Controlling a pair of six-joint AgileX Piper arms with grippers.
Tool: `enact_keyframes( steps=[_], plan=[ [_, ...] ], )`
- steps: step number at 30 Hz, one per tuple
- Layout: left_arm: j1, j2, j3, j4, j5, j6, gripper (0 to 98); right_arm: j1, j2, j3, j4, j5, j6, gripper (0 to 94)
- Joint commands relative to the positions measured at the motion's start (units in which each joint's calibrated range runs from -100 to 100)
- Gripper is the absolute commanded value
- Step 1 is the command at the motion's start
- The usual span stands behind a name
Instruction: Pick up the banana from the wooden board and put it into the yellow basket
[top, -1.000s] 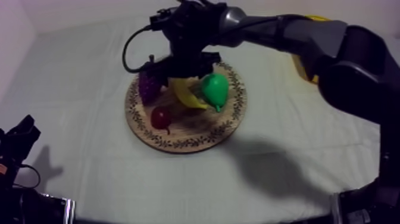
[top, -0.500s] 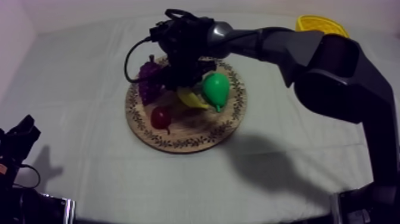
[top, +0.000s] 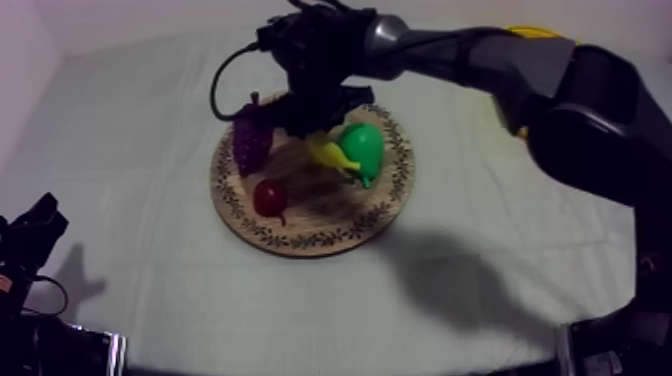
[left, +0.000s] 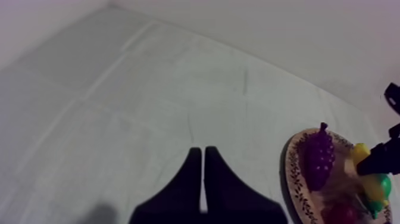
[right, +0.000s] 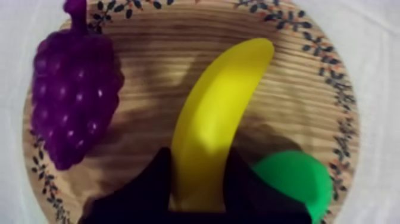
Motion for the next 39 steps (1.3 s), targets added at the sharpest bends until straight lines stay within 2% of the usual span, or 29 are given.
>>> enact_keyframes(
  steps=[1,8,14,22,29,39],
  plan=[
    [-0.01,-0.05,-0.01,-0.03,-0.01,-0.02,0.1,-0.03,-4.13,1.55,0.31,0.80,0.16,9.8],
    [-0.01,-0.05,-0.01,-0.03,-0.01,-0.02,0.1,0.62,-17.05,7.89,2.68,3.14,0.63,10.3],
    [-0.01,-0.05,-0.01,-0.03,-0.01,-0.02,0.1,5.30,-26.99,13.34,4.62,1.51,2.30,10.3],
    [-0.01,-0.05,-0.01,-0.03,-0.01,-0.02,0.1,15.69,-35.35,19.97,6.32,-5.27,5.59,10.2],
    [-0.01,-0.05,-0.01,-0.03,-0.01,-0.02,0.1,24.68,-36.59,23.77,7.50,-12.75,7.78,10.4],
    [-0.01,-0.05,-0.01,-0.03,-0.01,-0.02,0.1,32.58,-31.83,25.74,9.35,-21.29,8.92,11.8]
  ],
)
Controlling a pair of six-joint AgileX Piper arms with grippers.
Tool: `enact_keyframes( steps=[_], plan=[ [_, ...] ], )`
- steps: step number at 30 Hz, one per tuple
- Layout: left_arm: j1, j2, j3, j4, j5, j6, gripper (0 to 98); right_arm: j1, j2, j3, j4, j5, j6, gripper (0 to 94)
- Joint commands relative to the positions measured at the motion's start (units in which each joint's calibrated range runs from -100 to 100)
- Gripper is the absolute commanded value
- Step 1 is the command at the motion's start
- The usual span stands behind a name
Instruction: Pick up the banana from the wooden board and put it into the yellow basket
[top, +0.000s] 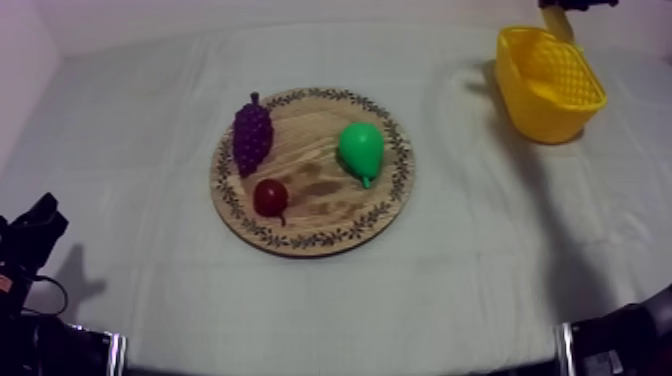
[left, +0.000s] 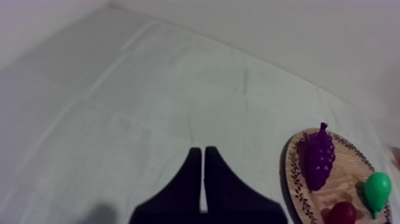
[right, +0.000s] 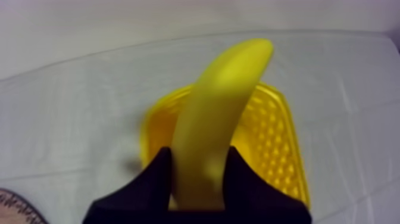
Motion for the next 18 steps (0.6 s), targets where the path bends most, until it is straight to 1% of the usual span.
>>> enact_keyframes(
  steps=[1,5,9,10,13,15,16,18],
  plan=[
    [-0.01,-0.05,-0.01,-0.03,-0.01,-0.02,0.1,1.88,1.26,0.27,0.03,-1.41,0.26,11.9],
    [-0.01,-0.05,-0.01,-0.03,-0.01,-0.02,0.1,3.11,4.17,1.80,0.02,-4.26,1.07,11.8],
    [-0.01,-0.05,-0.01,-0.03,-0.01,-0.02,0.1,3.44,7.54,4.24,0.43,-7.25,0.96,12.7],
    [-0.01,-0.05,-0.01,-0.03,-0.01,-0.02,0.1,3.40,8.34,4.67,0.35,-7.72,1.12,16.8],
    [-0.01,-0.05,-0.01,-0.03,-0.01,-0.02,0.1,3.19,10.25,5.71,0.05,-8.57,2.07,40.8],
    [-0.01,-0.05,-0.01,-0.03,-0.01,-0.03,0.1,2.98,11.04,6.48,0.63,-9.15,1.95,53.4],
    [-0.01,-0.05,-0.01,-0.03,-0.01,-0.02,0.1,2.91,11.27,6.81,0.93,-9.54,1.79,57.5],
    [-0.01,-0.05,-0.01,-0.03,-0.01,-0.03,0.1,2.85,11.43,7.30,1.46,-10.28,1.26,61.7]
  ],
)
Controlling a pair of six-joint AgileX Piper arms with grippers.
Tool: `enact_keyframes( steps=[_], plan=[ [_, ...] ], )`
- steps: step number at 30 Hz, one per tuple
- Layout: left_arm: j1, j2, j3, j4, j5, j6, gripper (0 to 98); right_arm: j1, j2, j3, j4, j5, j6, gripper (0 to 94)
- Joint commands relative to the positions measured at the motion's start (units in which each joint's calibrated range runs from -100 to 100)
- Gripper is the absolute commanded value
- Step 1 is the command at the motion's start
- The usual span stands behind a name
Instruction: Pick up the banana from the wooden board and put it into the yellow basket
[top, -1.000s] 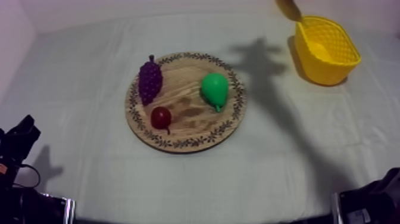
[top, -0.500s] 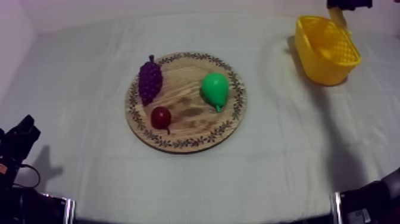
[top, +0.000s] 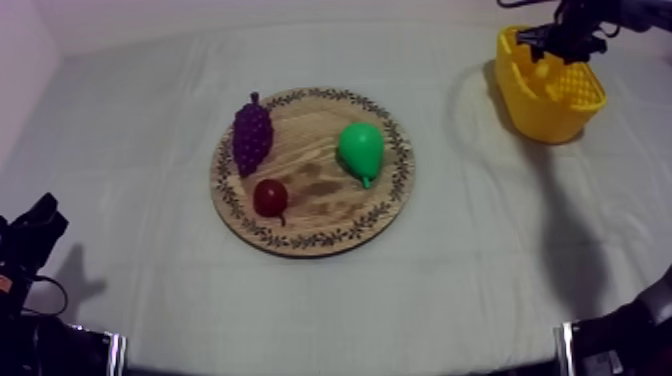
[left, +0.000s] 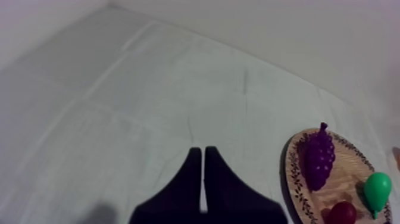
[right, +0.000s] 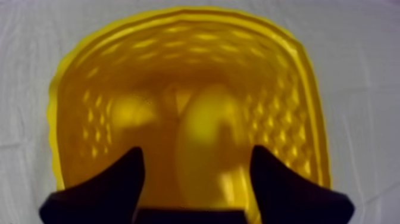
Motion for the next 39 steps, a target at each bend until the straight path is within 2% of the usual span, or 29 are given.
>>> enact_keyframes(
  steps=[1,5,8,11,14,20,22,25,29,33,37,39],
  plan=[
    [-0.01,-0.05,-0.01,-0.03,-0.01,0.00,0.1,0.02,-0.28,0.34,0.44,-0.37,-0.81,62.2],
    [-0.01,-0.05,-0.01,-0.03,-0.01,0.01,0.1,0.51,-3.84,2.77,0.14,-2.48,-1.39,55.2],
    [-0.01,-0.05,-0.01,-0.03,-0.01,0.01,0.1,1.40,-10.06,6.98,-0.14,-5.72,-2.23,40.3],
    [-0.01,-0.05,-0.01,-0.03,-0.01,0.01,0.1,2.41,-18.60,13.06,-0.35,-9.55,-3.03,20.8],
    [-0.01,-0.05,-0.01,-0.03,-0.01,0.01,0.1,3.32,-28.35,20.32,0.61,-13.42,-4.73,9.3],
    [-0.01,-0.05,-0.01,-0.03,-0.01,0.01,0.1,4.50,-48.60,38.06,5.00,-20.66,-10.72,1.8],
    [-0.01,-0.05,-0.01,-0.03,-0.01,0.01,0.1,4.69,-55.36,43.70,5.26,-22.12,-11.82,1.2],
    [-0.01,-0.05,-0.01,-0.03,-0.01,0.01,0.1,5.20,-65.56,51.55,2.94,-23.61,-11.03,0.8],
    [-0.01,-0.05,-0.01,-0.03,-0.01,0.01,0.1,6.29,-78.88,63.82,-1.57,-26.84,-7.30,0.6],
    [-0.01,-0.05,-0.01,-0.03,-0.01,0.01,0.1,6.44,-90.64,75.88,-3.57,-29.25,-4.80,0.6],
    [-0.01,-0.05,-0.01,-0.03,-0.01,0.01,0.1,5.39,-100.14,84.63,-4.93,-28.64,-3.97,0.5],
    [-0.01,-0.05,-0.01,-0.03,-0.01,0.01,0.1,4.91,-103.80,87.49,-8.67,-27.66,-0.52,0.4]
  ],
)
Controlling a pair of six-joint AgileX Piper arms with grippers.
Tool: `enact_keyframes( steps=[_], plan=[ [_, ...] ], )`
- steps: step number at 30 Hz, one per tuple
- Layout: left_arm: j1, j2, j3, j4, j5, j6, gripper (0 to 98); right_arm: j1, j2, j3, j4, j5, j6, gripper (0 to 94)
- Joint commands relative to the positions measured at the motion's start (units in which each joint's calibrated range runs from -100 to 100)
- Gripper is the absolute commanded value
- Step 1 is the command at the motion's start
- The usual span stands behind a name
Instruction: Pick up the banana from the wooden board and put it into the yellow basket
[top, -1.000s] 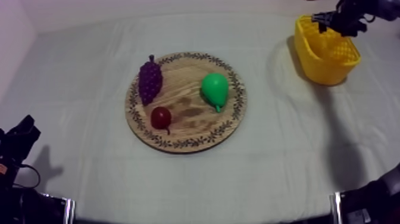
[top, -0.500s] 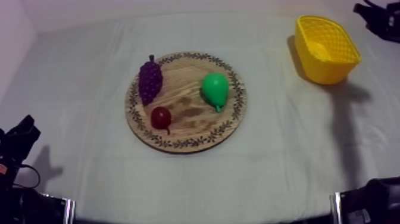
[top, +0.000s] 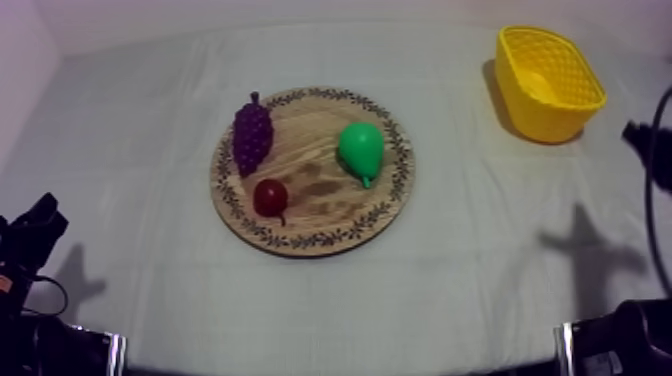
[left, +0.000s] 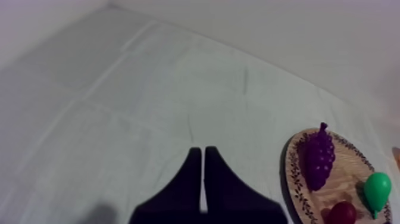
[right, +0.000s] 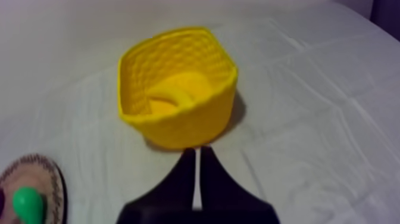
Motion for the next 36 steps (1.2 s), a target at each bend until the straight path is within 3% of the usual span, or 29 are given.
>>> enact_keyframes(
  steps=[1,4,11,20,36],
  plan=[
    [-0.01,-0.05,-0.01,-0.03,-0.01,0.01,0.1,-0.33,-11.44,8.79,-5.85,0.76,6.17,0.4],
    [-0.01,-0.05,-0.01,-0.03,-0.01,0.01,0.1,-0.78,-16.04,11.05,-13.23,3.71,14.42,0.4],
    [-0.01,-0.05,-0.01,-0.03,-0.01,0.01,0.1,-2.00,-23.99,12.13,-19.97,13.61,22.72,0.4],
    [-0.01,-0.05,-0.01,-0.03,-0.01,0.01,0.1,-2.47,-26.51,12.22,-21.04,17.65,23.41,0.4],
    [-0.01,-0.05,-0.01,-0.03,-0.01,0.01,0.1,-2.52,-26.62,12.22,-21.06,18.11,24.47,0.4]
  ],
)
